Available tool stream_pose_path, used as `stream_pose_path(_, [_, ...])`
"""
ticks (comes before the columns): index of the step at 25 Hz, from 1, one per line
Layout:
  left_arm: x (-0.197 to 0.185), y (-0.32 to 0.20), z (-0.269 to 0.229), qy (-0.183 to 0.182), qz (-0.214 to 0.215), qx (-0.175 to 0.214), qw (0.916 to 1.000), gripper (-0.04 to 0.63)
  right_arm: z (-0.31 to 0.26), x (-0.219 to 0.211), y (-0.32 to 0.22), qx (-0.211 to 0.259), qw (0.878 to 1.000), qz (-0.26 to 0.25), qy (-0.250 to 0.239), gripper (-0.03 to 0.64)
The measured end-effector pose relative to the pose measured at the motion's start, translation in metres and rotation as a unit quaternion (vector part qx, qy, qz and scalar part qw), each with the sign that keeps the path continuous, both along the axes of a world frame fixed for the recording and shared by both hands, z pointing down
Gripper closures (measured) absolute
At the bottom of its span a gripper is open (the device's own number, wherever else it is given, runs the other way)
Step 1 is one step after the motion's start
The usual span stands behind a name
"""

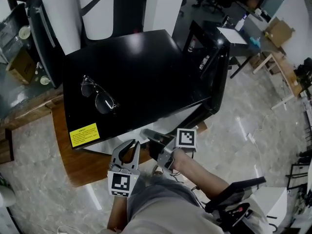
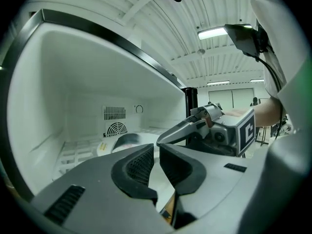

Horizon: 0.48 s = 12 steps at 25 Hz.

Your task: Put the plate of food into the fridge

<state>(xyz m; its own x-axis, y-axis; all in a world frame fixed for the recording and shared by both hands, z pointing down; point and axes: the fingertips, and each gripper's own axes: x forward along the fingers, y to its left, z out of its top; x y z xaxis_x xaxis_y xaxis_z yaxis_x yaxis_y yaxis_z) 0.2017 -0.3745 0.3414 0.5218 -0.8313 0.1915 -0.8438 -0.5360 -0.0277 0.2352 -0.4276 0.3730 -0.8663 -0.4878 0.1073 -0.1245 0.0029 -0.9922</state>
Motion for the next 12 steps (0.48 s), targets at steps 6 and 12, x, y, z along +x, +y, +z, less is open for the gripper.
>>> stream_pose_path(6, [0.001,0.003,-0.006,-0.001,-0.001,0.004,1.0,0.543,-0.006,0.002,0.0,-0.008,1.0,0.0,-0.022,0.588])
stream_pose_path(12, [0.003,0.013,0.003,0.007,0.018,-0.008,0.9998,0.549,0.002,0.004,0.004,-0.039,0.999,0.011,-0.027,0.588])
